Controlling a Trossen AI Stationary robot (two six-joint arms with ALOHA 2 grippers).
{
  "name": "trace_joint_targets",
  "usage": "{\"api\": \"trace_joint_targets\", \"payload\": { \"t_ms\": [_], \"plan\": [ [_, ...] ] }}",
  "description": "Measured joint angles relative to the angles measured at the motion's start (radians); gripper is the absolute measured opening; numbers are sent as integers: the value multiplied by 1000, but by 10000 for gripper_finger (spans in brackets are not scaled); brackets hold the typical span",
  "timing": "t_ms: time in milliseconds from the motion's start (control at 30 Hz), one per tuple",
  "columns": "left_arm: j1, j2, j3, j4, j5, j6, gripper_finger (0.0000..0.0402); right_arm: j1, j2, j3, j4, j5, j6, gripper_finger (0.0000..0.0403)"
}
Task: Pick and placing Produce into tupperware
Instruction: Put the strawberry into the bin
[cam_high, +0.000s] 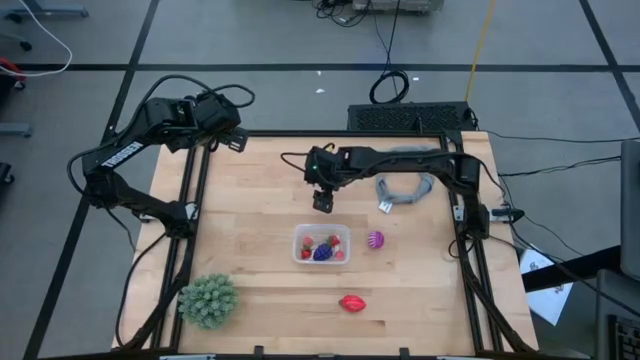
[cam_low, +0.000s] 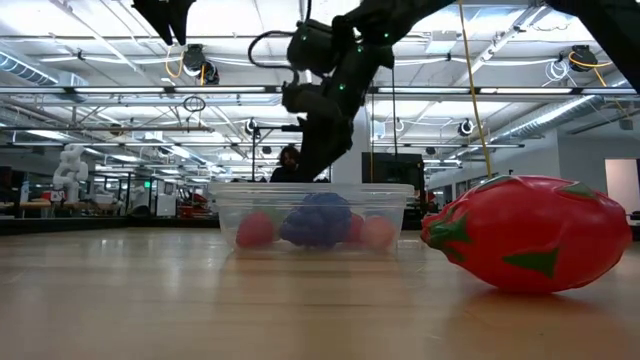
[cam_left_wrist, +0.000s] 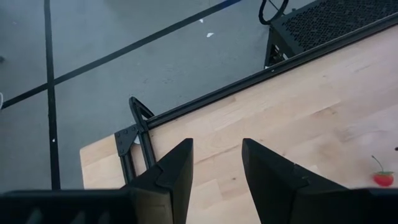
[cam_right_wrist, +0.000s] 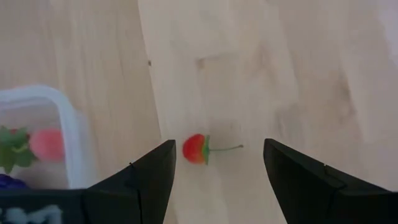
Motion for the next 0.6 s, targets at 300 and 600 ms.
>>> {"api": "trace_joint_targets", "payload": {
  "t_ms": [300,600],
  "plan": [
    [0,0,0,0,-6,0,143,10,51,2,-5,-5,-18,233],
    [0,0,0,0,-6,2,143,16,103,0,9,-30,-28,233]
  ]
}}
